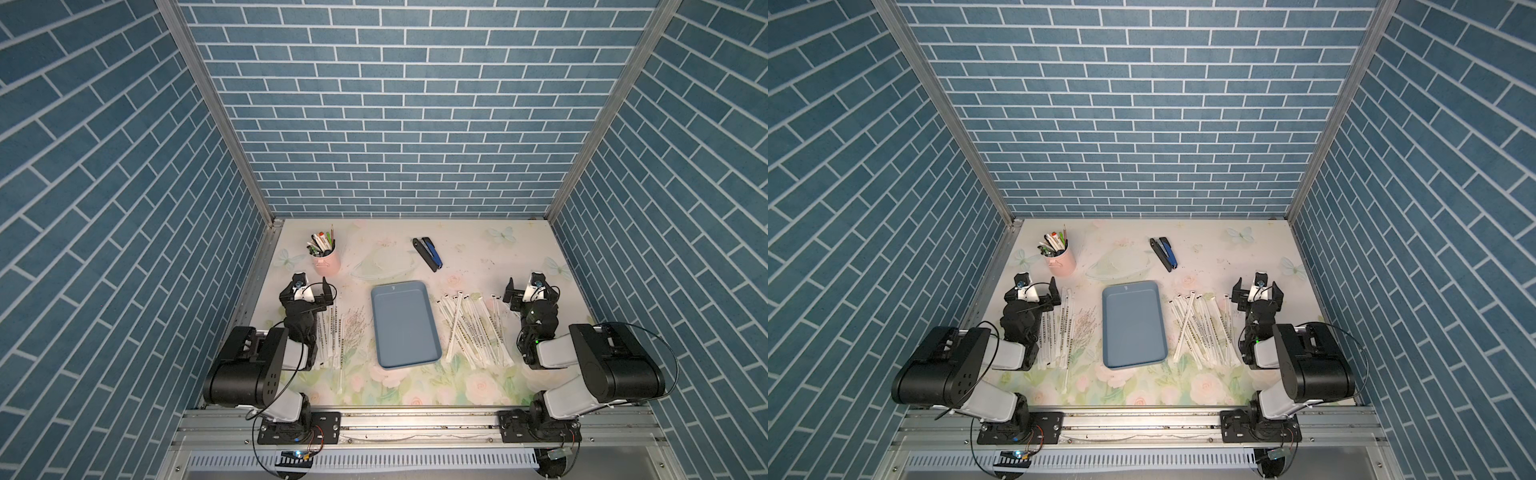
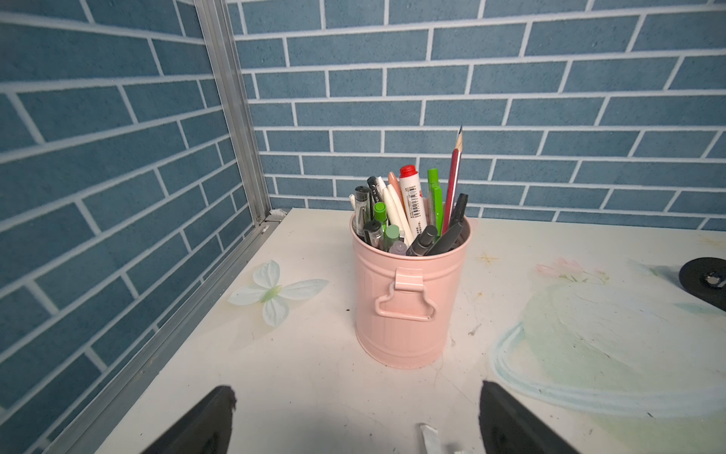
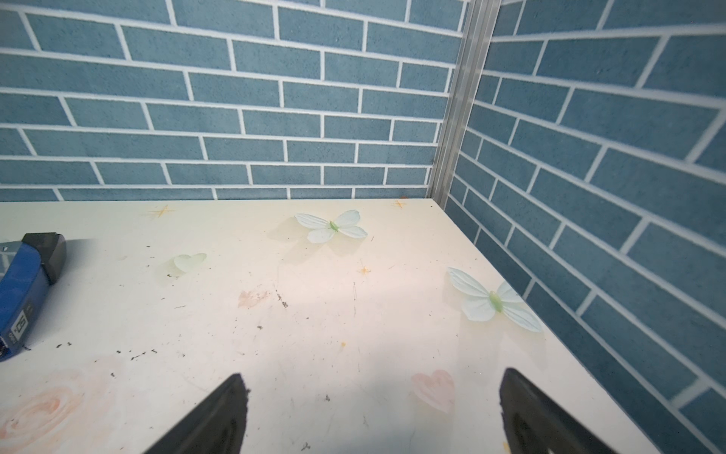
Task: Put the straws into the storage box
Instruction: Pick up the straw from the center of the board.
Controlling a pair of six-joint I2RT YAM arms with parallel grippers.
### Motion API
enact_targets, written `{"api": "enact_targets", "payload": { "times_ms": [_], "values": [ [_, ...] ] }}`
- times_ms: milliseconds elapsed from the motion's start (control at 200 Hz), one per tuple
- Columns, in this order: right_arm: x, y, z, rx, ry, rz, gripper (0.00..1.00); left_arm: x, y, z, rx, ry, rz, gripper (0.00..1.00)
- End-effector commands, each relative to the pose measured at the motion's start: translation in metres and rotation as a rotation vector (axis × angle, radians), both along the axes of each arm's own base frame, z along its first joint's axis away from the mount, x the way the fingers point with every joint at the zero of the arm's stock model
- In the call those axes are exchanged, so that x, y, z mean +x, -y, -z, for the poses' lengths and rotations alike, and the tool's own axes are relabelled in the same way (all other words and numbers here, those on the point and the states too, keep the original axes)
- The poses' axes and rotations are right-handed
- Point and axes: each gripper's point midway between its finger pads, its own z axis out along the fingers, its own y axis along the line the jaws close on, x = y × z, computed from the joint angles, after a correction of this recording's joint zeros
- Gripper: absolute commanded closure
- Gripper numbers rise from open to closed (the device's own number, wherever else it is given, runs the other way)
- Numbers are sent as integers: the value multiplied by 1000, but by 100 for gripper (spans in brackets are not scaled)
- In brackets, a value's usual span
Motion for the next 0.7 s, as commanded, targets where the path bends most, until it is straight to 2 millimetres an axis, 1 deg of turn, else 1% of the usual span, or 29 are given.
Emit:
{"api": "enact_targets", "payload": {
  "times_ms": [0,90,130,155,170,220,270,285,300,315,320,345,350,355,385,400,405,410,425,430,475,515,570,575,590,610,635,665,695],
  "values": [
    [-1,1,-3,9,19,4,0,4,1,-4,-3,11,7,0],
    [-2,1,-4,12,21,0,0,4,0,-6,-3,17,6,0],
    [-5,0,-11,7,42,-10,0,5,3,-9,11,12,14,0],
    [-6,-3,-16,1,47,-28,0,8,8,-16,28,12,24,0],
    [-6,-4,-20,-4,50,-33,0,11,11,-15,40,-11,29,0],
    [-7,-5,-31,-17,48,-20,0,18,16,-22,78,-48,8,0],
    [-8,-4,-48,-18,59,21,0,21,24,-36,119,-64,-30,0],
    [-9,-4,-55,-10,70,33,0,21,26,-44,126,-54,-44,0],
    [-10,-5,-62,1,80,40,0,20,29,-48,138,-60,-53,0],
    [-11,-5,-65,5,80,49,0,20,33,-53,150,-61,-61,0],
    [-12,-7,-70,14,88,53,0,20,34,-55,153,-61,-64,0],
    [-13,-8,-78,30,89,74,0,19,38,-64,164,-57,-85,0],
    [-13,-9,-83,42,92,86,0,18,39,-66,166,-58,-90,0],
    [-13,-9,-83,42,92,86,0,18,39,-67,168,-59,-95,0],
    [-15,-10,-92,70,70,125,0,16,43,-78,165,-55,-118,0],
    [-15,-10,-95,83,51,145,0,14,44,-78,163,-64,-125,0],
    [-15,-10,-97,90,40,154,0,15,45,-84,154,-52,-129,0],
    [-15,-11,-96,92,24,158,0,15,45,-88,148,-44,-132,0],
    [-15,-12,-97,97,6,164,0,14,46,-92,137,-48,-137,0],
    [-14,-13,-101,102,4,167,0,14,47,-94,132,-48,-138,0],
    [-12,-20,-100,145,-96,153,0,12,46,-106,78,-46,-155,0],
    [-9,-33,-100,197,-154,89,0,8,45,-114,25,-38,-166,0],
    [-10,-43,-96,324,-193,51,0,1,38,-123,-58,-14,-204,0],
    [-10,-48,-96,347,-203,19,0,0,37,-123,-65,-13,-210,0],
    [-9,-53,-96,364,-213,-21,1,-3,34,-124,-91,-8,-231,0],
    [-10,-67,-95,400,-234,-113,4,-6,28,-124,-125,-5,-266,0],
    [-12,-80,-94,446,-249,-197,14,-11,20,-123,-171,-4,-321,0],
    [-15,-87,-91,504,-272,-222,24,-19,7,-120,-222,-3,-407,0],
    [-18,-93,-82,564,-323,-222,36,-26,-5,-117,-263,-8,-491,0]
  ]
}}
